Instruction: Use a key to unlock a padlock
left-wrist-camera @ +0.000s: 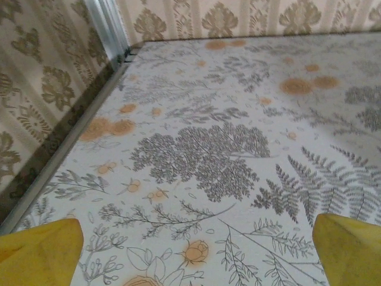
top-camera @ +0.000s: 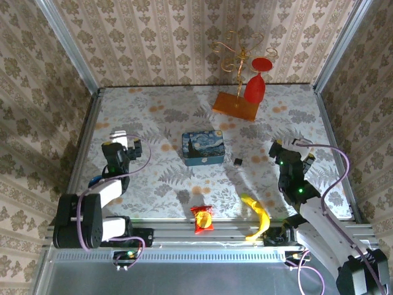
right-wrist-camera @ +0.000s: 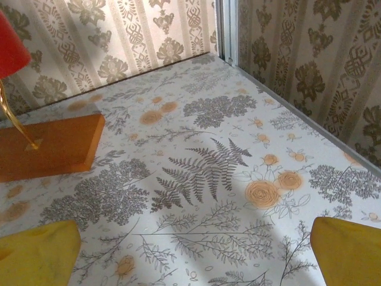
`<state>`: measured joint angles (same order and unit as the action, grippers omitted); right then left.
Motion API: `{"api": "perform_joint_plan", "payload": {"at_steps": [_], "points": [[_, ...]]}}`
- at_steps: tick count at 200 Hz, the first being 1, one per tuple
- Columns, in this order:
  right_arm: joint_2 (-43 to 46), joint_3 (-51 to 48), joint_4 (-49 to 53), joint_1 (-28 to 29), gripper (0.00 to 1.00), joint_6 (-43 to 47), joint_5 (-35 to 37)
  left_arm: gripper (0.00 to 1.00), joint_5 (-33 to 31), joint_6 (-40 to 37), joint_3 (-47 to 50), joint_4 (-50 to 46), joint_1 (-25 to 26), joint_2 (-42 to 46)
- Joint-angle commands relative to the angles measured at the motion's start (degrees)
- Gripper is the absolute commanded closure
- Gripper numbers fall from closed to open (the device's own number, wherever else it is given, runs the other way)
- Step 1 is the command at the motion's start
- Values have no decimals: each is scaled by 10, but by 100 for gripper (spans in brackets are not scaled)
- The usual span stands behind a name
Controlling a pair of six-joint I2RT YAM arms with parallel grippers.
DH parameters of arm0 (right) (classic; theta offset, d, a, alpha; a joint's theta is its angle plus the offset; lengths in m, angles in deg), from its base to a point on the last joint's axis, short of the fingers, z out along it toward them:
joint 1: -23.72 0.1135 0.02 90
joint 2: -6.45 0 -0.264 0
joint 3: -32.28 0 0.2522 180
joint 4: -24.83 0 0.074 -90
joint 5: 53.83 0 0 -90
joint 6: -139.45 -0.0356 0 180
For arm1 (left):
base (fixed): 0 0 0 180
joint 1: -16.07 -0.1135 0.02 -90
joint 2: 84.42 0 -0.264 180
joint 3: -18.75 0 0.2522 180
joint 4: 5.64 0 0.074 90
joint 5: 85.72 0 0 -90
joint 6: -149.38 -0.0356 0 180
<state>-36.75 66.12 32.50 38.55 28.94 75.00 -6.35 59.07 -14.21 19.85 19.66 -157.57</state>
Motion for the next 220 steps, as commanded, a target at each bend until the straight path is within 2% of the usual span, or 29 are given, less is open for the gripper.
{"api": "perform_joint_plan", "payload": {"at_steps": [1, 64, 70, 97, 113, 141, 195, 220], "points": [[-19, -13, -73, -5, 0, 47, 25, 0, 33, -35, -1, 80, -7, -24], [-57, -17, -104, -11, 0, 73, 11, 0, 103, -62, 8, 228, -9, -168], [-57, -19, -106, -13, 0, 76, 8, 0, 111, -59, 6, 214, -11, -162], [-55, -36, -140, -19, 0, 97, -20, 0, 219, -57, -19, 153, -39, -156], [-64, -54, -181, -27, 0, 111, -54, 0, 280, -42, -18, 168, -69, -163], [-120, -89, -305, -48, 0, 149, -109, 0, 282, -42, -18, 171, -71, -164], [-258, -76, -441, -82, 0, 155, -169, 0, 243, -42, -22, 159, -60, -161], [-295, -49, -438, -85, 0, 167, -180, 0, 243, -43, -22, 158, -59, -161]]}}
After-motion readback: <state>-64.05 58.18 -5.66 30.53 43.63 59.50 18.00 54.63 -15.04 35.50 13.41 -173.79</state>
